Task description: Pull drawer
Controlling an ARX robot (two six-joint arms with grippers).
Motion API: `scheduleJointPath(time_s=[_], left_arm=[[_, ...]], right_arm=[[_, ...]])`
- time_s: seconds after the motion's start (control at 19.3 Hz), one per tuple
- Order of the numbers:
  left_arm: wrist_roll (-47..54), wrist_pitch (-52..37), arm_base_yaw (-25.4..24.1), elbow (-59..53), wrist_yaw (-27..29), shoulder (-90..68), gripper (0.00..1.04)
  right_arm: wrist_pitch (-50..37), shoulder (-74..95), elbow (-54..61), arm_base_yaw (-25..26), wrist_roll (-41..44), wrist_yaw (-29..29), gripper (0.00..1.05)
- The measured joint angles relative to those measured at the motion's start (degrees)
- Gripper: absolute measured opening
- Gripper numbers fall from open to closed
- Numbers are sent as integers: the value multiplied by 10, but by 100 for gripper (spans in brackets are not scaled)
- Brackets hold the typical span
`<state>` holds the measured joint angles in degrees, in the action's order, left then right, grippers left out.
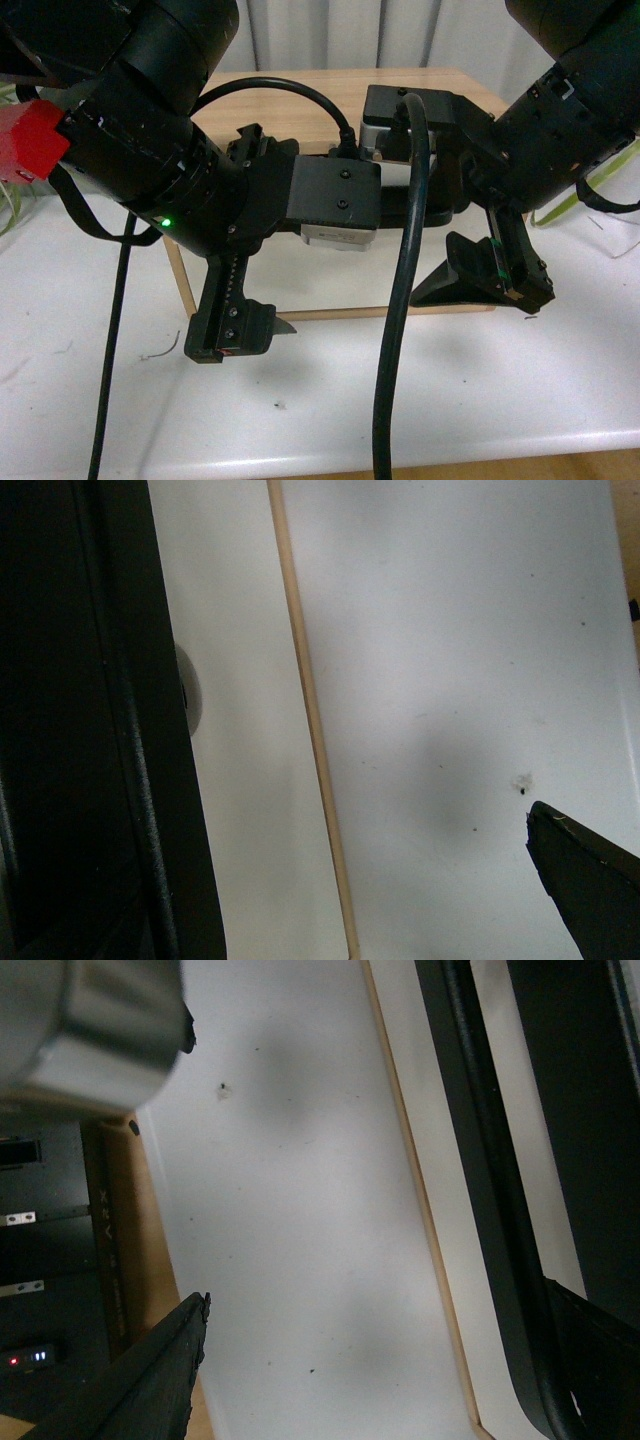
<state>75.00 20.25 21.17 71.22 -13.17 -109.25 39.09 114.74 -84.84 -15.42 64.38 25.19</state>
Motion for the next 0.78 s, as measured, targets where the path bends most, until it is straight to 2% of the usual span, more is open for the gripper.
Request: scheduleJointPath(time_s=[0.41,0.78], left_arm=[[60,35,5,-89,-25,84,98],[86,43,16,-186,-34,191,98]], right_arm=[[-1,-81,111,-20,34,0,98],[-31,-160,209,-51,-2,-4,98]])
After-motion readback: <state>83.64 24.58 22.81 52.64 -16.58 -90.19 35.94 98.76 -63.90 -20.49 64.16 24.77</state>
